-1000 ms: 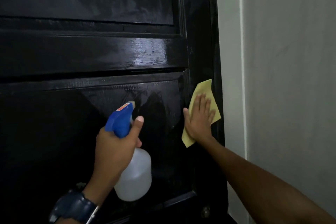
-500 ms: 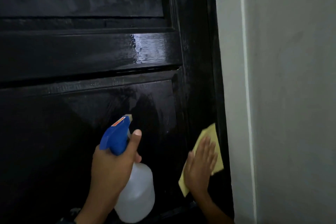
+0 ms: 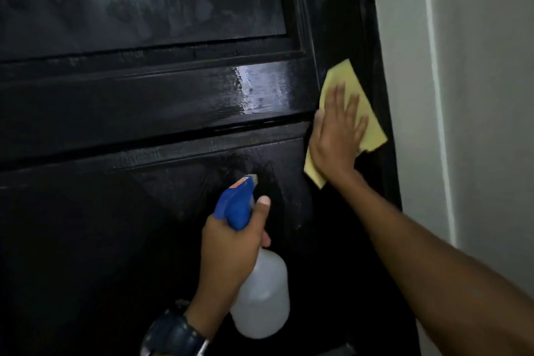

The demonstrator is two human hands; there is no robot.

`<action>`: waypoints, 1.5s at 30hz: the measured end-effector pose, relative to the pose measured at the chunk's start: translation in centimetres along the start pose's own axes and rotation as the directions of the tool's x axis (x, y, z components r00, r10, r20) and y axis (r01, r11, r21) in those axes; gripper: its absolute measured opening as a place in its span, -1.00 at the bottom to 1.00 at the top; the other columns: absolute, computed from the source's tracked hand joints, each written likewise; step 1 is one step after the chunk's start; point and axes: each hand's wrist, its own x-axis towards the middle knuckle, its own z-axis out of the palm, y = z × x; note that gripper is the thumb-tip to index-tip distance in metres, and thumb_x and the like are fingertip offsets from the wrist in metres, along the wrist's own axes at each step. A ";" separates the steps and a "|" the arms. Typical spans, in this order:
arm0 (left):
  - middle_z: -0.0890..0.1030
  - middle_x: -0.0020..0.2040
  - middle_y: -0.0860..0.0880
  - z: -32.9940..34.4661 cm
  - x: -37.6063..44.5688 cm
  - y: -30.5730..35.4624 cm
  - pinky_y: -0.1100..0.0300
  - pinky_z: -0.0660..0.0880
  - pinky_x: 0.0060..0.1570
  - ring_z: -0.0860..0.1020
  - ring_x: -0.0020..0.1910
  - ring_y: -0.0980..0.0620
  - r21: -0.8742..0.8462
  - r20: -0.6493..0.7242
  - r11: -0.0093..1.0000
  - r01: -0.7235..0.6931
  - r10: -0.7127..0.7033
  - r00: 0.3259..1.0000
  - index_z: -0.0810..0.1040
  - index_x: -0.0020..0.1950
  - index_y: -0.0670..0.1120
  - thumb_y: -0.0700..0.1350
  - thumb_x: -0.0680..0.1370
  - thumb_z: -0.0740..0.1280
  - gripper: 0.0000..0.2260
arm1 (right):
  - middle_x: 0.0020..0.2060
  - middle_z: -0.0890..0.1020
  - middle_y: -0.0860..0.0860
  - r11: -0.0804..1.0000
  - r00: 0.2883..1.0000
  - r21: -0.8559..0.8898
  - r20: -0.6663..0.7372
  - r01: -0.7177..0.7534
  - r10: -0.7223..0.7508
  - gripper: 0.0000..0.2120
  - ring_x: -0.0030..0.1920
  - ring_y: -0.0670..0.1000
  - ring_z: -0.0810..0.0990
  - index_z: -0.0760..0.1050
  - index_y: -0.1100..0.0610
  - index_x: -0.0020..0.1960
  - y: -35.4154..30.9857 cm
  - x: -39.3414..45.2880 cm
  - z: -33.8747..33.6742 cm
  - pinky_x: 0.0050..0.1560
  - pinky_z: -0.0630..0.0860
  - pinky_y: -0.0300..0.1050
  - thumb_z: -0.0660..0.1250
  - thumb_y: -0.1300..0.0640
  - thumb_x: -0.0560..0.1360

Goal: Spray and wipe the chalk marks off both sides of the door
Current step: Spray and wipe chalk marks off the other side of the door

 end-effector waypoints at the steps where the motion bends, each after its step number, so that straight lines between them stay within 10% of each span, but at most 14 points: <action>1: 0.57 -0.48 -0.12 0.3 0.2 0.2 0.29 0.54 -0.28 0.59 -0.43 0.01 -0.023 0.019 0.999 -0.022 0.022 1.000 0.62 0.05 0.02 0.01 0.53 0.43 -0.86 | 0.64 -0.04 -0.04 0.999 0.999 -0.031 -0.020 0.044 -0.045 -0.45 0.63 0.09 -0.14 -0.06 0.05 0.65 -0.8 1.9 0.1 0.55 -0.21 0.20 -0.07 -0.04 0.70; 6: 0.58 -0.50 -0.12 0.4 -1.0 -1.0 0.22 0.50 -0.27 0.58 -0.47 0.03 0.019 -0.012 0.999 0.028 -0.027 1.000 0.54 -0.33 0.14 0.01 0.51 0.46 -0.78 | 0.63 0.06 0.03 0.961 0.966 -0.093 0.041 0.259 -0.256 -0.46 0.62 0.14 0.00 0.02 0.10 0.64 0.4 -9.3 2.3 0.55 0.01 0.26 -0.06 0.01 0.69; 10: 0.57 -0.52 -0.12 -0.9 -2.2 -1.6 0.35 0.48 -0.35 0.57 -0.49 0.05 0.029 0.018 0.998 0.064 -0.064 0.998 0.58 -0.22 0.10 -0.01 0.49 0.47 -0.88 | 0.64 -0.04 -0.04 0.853 0.854 -0.173 0.283 0.493 -0.436 -0.49 0.60 0.19 0.07 0.21 0.09 0.60 4.6 -22.1 3.0 0.49 0.09 0.27 -0.11 0.00 0.69; 15: 0.67 -0.38 0.14 -3.8 -0.1 0.6 0.57 0.40 -0.29 0.60 -0.38 0.29 0.089 -0.051 0.994 -0.065 0.070 0.996 0.66 0.04 -0.03 -0.19 0.46 0.49 -0.82 | 0.62 0.10 -0.04 0.874 0.881 -0.151 0.190 0.462 -0.433 -0.47 0.61 0.14 0.08 0.22 0.07 0.60 -4.6 -12.7 3.6 0.51 0.07 0.26 0.07 -0.02 0.64; 20: 0.62 -0.45 -0.19 -8.9 3.1 2.5 0.47 0.42 -0.40 0.58 -0.48 0.12 0.099 -0.039 0.994 -0.054 0.058 0.998 0.64 0.04 -0.22 -0.02 0.47 0.47 -0.71 | 0.64 0.04 -0.02 0.962 0.966 -0.080 0.019 0.260 -0.259 -0.44 0.63 0.13 -0.09 0.07 0.09 0.64 -14.6 -7.2 6.3 0.58 -0.09 0.18 0.01 -0.03 0.67; 25: 0.62 -0.40 -0.13 -11.3 3.6 4.0 0.50 0.38 -0.42 0.57 -0.45 0.16 0.145 -0.048 0.984 -0.107 0.115 0.992 0.58 -0.15 -0.24 0.08 0.45 0.45 -0.64 | 0.61 0.19 0.01 0.724 0.751 -0.202 0.201 0.660 -0.629 -0.32 0.61 0.19 0.08 0.29 0.05 0.57 -9.7 -21.1 8.9 0.51 0.13 0.18 0.35 -0.14 0.52; 30: 0.58 -0.47 -0.13 -12.8 2.5 5.0 0.30 0.49 -0.33 0.55 -0.47 0.05 0.121 -0.041 0.989 -0.089 0.095 0.995 0.59 -0.20 -0.16 0.08 0.51 0.42 -0.70 | 0.59 0.21 0.00 0.587 0.609 -0.174 0.328 0.790 -0.722 -0.31 0.59 0.12 0.15 0.15 0.11 0.61 -6.6 -18.5 6.1 0.54 0.04 0.07 0.21 0.09 0.50; 38: 0.59 -0.47 -0.17 -18.0 1.9 5.3 0.06 0.57 -0.22 0.58 -0.45 -0.03 0.108 -0.095 0.993 -0.046 0.056 0.994 0.62 -0.27 -0.17 0.07 0.50 0.44 -0.68 | 0.63 0.07 -0.04 0.961 0.959 0.008 0.073 0.275 -0.275 -0.45 0.61 0.14 0.10 0.11 0.04 0.60 -13.9 -16.8 6.7 0.54 -0.01 0.11 0.06 0.05 0.62; 41: 0.61 -0.50 -0.05 -18.3 2.2 5.3 0.29 0.48 -0.36 0.58 -0.46 0.06 0.118 -0.143 0.992 -0.056 0.072 0.987 0.59 -0.33 -0.06 -0.02 0.47 0.50 -0.78 | 0.51 0.27 0.05 0.728 0.722 -0.076 0.238 0.681 -0.650 -0.42 0.49 0.20 0.37 0.23 0.06 0.54 -20.6 -18.1 9.1 0.41 0.29 0.20 0.07 -0.05 0.54; 45: 0.63 -0.44 -0.06 -18.4 2.5 6.5 0.27 0.48 -0.28 0.60 -0.37 0.04 0.102 -0.117 0.989 -0.104 0.116 0.986 0.57 -0.22 0.06 -0.02 0.41 0.51 -0.87 | 0.58 0.23 0.00 0.489 0.502 -0.119 0.265 0.864 -0.823 -0.45 0.59 0.15 0.15 0.25 0.03 0.57 -19.3 -16.9 10.5 0.51 0.24 0.14 0.12 -0.09 0.61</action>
